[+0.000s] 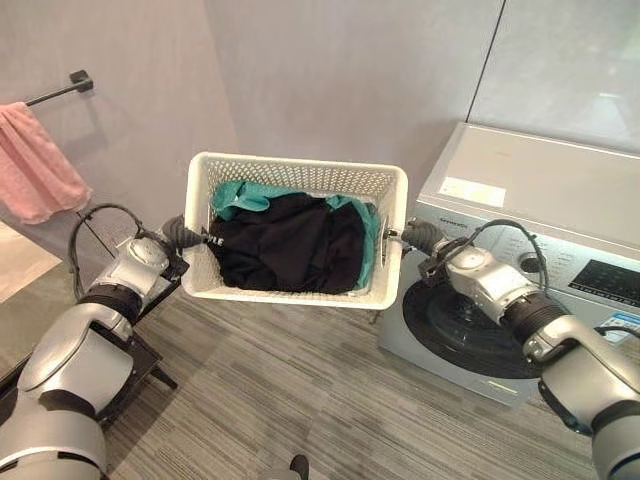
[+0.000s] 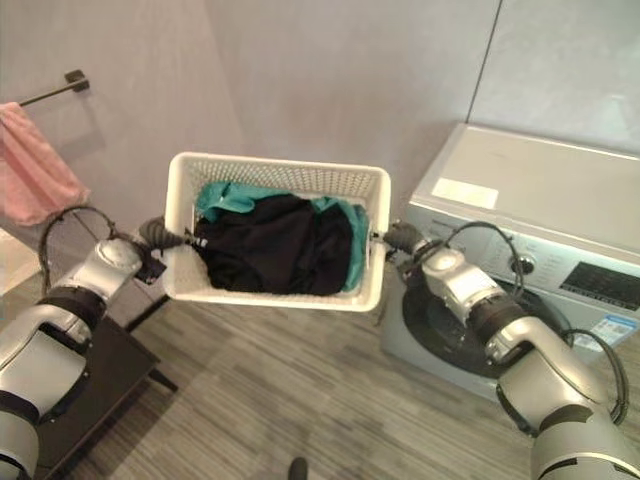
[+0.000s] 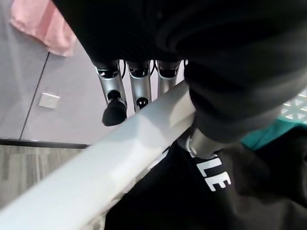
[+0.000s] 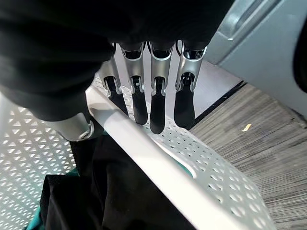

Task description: Grab the laundry basket,head to the washer,open it,put in the laundry and shut it.

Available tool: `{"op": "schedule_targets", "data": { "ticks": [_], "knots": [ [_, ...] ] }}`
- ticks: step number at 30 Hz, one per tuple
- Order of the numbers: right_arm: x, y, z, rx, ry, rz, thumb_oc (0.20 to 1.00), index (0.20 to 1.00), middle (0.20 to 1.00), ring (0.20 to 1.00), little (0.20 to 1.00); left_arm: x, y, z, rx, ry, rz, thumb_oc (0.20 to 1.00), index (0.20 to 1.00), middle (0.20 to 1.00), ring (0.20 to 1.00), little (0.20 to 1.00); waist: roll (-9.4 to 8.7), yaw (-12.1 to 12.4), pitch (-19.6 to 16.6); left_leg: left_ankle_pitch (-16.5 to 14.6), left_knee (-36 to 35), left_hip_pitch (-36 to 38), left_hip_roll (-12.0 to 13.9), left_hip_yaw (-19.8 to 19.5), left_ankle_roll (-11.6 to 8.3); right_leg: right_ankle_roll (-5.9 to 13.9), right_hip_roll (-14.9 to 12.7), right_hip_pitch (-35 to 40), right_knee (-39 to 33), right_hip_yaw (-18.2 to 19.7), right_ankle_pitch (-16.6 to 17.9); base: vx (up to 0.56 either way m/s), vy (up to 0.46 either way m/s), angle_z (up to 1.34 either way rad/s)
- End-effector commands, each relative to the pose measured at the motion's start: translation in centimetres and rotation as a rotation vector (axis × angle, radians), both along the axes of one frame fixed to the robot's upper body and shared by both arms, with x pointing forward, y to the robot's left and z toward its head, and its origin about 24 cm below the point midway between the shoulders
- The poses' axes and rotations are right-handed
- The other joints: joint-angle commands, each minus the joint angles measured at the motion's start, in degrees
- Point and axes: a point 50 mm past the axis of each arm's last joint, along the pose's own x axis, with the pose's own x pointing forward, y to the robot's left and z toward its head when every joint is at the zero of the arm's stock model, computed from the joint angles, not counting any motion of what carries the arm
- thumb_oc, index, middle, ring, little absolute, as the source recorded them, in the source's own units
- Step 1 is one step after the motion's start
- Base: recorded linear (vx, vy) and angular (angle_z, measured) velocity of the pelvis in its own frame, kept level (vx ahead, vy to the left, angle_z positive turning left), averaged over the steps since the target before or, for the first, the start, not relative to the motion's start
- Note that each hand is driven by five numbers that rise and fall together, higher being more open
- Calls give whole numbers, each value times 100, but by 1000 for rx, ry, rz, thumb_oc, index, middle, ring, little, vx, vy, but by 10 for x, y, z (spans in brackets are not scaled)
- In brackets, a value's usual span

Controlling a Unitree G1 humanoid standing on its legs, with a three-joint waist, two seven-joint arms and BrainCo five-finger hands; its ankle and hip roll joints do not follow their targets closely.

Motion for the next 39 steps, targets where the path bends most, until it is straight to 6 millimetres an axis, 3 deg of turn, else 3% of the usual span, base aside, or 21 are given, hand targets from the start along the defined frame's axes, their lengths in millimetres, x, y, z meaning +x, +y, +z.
{"op": "schedule_targets", "data": {
  "ticks": [1, 4, 5, 7, 8, 17, 18, 19, 22, 26, 28, 29, 36, 39],
  "knots": [
    [9, 79, 127, 318, -406, 336, 200, 200, 200, 200, 200, 25, -57, 54, 8, -181, -187, 200, 200, 200, 200, 200, -479, -70, -246, -203, 505, 19, 65, 229, -111, 533, -436, -368, 153, -9, 261, 8, -10, 3],
    [13, 70, 144, 318, -447, 297, 200, 200, 200, 200, 200, 29, -65, 68, 15, -215, -204, 200, 200, 200, 200, 200, -494, -107, -256, -213, 490, 17, 84, 232, -117, 532, -425, -364, 143, -7, 257, 0, 0, 0],
    [17, 46, 173, 301, -521, 209, 200, 200, 200, 200, 200, 34, -84, 87, 32, -271, -247, 200, 200, 200, 200, 200, -499, -225, -265, -256, 479, 25, 95, 271, -112, 539, -421, -373, 138, 47, 249, 0, 0, 0],
    [17, 40, 180, 289, -543, 186, 200, 200, 200, 200, 200, 34, -91, 90, 34, -281, -268, 200, 200, 200, 200, 200, -496, -271, -264, -272, 473, 40, 102, 293, -110, 542, -421, -376, 140, 75, 247, 0, 0, 0],
    [18, 26, 187, 284, -557, 131, 200, 200, 200, 200, 200, 35, -97, 93, 41, -290, -280, 200, 200, 200, 200, 200, -488, -316, -270, -286, 473, 52, 106, 320, -107, 542, -418, -384, 141, 106, 246, 20, 11, -5],
    [17, -50, 216, 139, -573, -150, 200, 200, 200, 200, 200, 39, -125, 107, 97, -315, -347, 200, 200, 200, 200, 200, -363, -744, -213, -306, 340, 133, 157, 624, -111, 582, -414, -568, 91, 440, 331, 19, 16, -20],
    [17, -50, 217, 138, -574, -150, 200, 200, 200, 200, 200, 39, -125, 107, 97, -316, -347, 200, 200, 200, 200, 200, -359, -736, -210, -305, 335, 138, 158, 632, -111, 582, -413, -569, 92, 447, 332, 45, 32, -32],
    [11, -65, 226, 118, -595, -190, 200, 200, 200, 200, 200, 39, -125, 113, 113, -327, -350, 200, 200, 200, 200, 200, -310, -831, -186, -281, 255, 142, 167, 696, -114, 610, -417, -648, 56, 554, 386, 51, 27, -40],
    [4, -83, 236, 125, -620, -247, 200, 200, 200, 200, 200, 39, -126, 117, 118, -343, -356, 200, 200, 200, 200, 200, -233, -930, -148, -268, 189, 157, 152, 746, -102, 646, -426, -762, 36, 742, 438, 55, 37, -43],
    [-5, -112, 237, 132, -616, -337, 200, 200, 200, 200, 200, 38, -127, 126, 129, -368, -370, 200, 200, 200, 200, 200, -192, -983, -120, -260, 188, 139, 162, 778, -104, 623, -402, -863, 50, 869, 463, 57, -8, -34],
    [-7, -117, 238, 133, -616, -352, 200, 200, 200, 200, 200, 38, -128, 127, 138, -367, -375, 200, 200, 200, 200, 200, -194, -993, -115, -248, 198, 142, 174, 780, -111, 612, -382, -859, 53, 879, 454, 63, -95, -9],
    [-13, -128, 240, 124, -626, -380, 200, 200, 200, 200, 200, 36, -137, 128, 148, -373, -425, 200, 200, 200, 200, 200, -270, -1001, -24, -211, 802, -84, 257, 675, -168, 480, -295, -827, 159, 904, 354, 45, -191, 2],
    [-14, -121, 255, 156, -673, -364, 200, 200, 200, 200, 200, 34, -138, 132, 167, -374, -445, 200, 200, 200, 200, 200, -520, -686, 314, 371, 3103, -1037, 184, 346, -252, 168, -143, -531, 231, 889, 255, 18, -171, 0],
    [-15, -124, 257, 166, -677, -384, 200, 200, 200, 200, 200, 33, -137, 139, 174, -392, -455, 200, 200, 200, 200, 200, -535, -617, 321, 283, 3175, -1249, 107, 433, -216, 160, -130, -462, 239, 783, 182, 47, -56, 13]
  ]
}}
